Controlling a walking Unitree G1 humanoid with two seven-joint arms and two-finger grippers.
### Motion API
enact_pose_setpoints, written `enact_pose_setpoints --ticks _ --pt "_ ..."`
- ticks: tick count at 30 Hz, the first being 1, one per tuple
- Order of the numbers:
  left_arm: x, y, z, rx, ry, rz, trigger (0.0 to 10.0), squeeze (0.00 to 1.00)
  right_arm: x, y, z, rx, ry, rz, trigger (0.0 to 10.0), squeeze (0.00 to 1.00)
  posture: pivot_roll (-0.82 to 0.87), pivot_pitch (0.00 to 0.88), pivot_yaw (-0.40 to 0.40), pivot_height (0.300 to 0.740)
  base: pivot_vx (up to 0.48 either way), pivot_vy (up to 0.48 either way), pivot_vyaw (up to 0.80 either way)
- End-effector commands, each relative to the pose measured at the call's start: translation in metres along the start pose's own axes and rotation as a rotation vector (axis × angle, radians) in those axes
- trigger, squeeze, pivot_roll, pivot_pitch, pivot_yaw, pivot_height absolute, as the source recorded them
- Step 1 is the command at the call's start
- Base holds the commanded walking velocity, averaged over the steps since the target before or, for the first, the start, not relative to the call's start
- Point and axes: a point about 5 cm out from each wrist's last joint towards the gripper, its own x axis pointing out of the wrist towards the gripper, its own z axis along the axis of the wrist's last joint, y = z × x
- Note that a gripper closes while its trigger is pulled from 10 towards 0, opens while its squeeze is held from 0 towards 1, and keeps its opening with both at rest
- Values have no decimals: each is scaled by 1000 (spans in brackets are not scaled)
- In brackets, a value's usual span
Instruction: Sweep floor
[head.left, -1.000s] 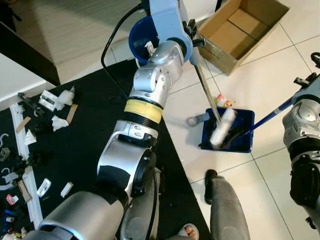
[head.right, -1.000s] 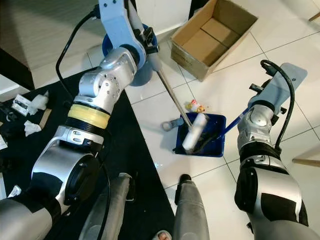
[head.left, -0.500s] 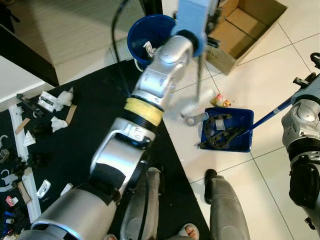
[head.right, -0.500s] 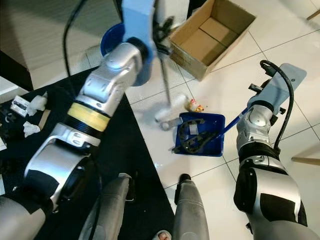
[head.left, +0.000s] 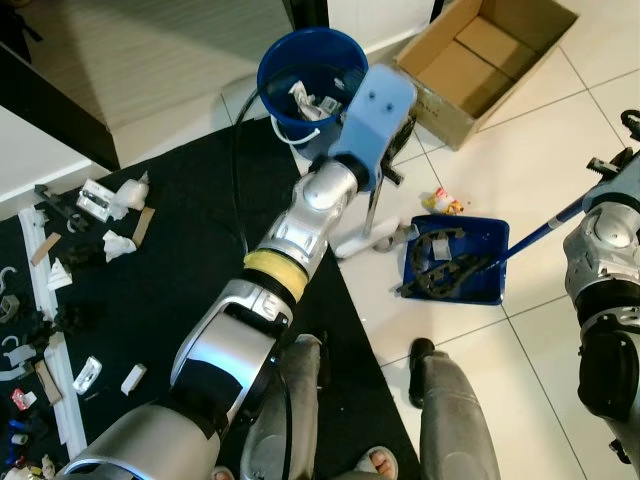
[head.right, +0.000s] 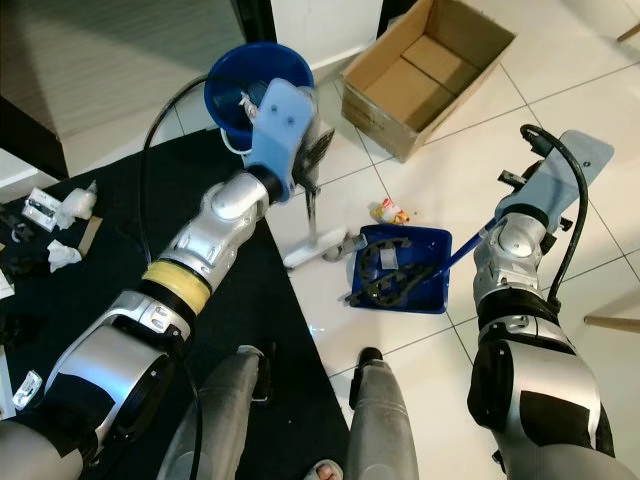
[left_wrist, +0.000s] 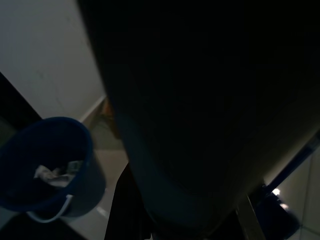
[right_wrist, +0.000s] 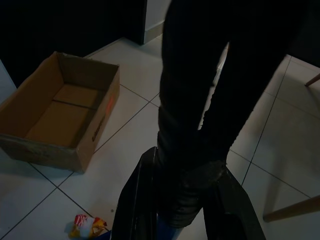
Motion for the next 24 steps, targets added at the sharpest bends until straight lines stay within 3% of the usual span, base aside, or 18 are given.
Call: enact_pose_setpoints --ticks 1,3,6,8,12,17,21,24 --pt "-3 -8 -8 50 -4 1 10000 0 -21 -15 -53 -128 202 -21 10000 0 108 430 109 740 0 0 0" --pt "-6 -13 -19 111 6 34 10000 0 -23 -15 -55 -130 202 -21 10000 0 103 432 111 740 0 0 0" --pt "-8 -13 -24 134 13 67 10000 0 -25 -14 -57 -132 202 -21 10000 0 99 431 114 740 0 0 0" --pt "-6 -2 -19 139 1 110 10000 0 -25 -15 -57 -131 200 -22 10000 0 102 432 116 740 0 0 0" --pt "-4 4 -16 142 -8 126 10000 0 -25 -16 -57 -132 200 -23 10000 0 104 431 115 740 0 0 0" --pt "-7 12 -25 214 52 183 10000 0 -25 -17 -58 -135 200 -22 10000 0 103 431 116 740 0 0 0" --pt "-7 9 -30 191 79 247 10000 0 -26 -16 -59 -136 202 -20 10000 0 105 436 113 740 0 0 0" --pt "-4 -2 -32 143 103 295 10000 0 -28 -15 -61 -138 205 -16 10000 0 105 438 113 740 0 0 0"
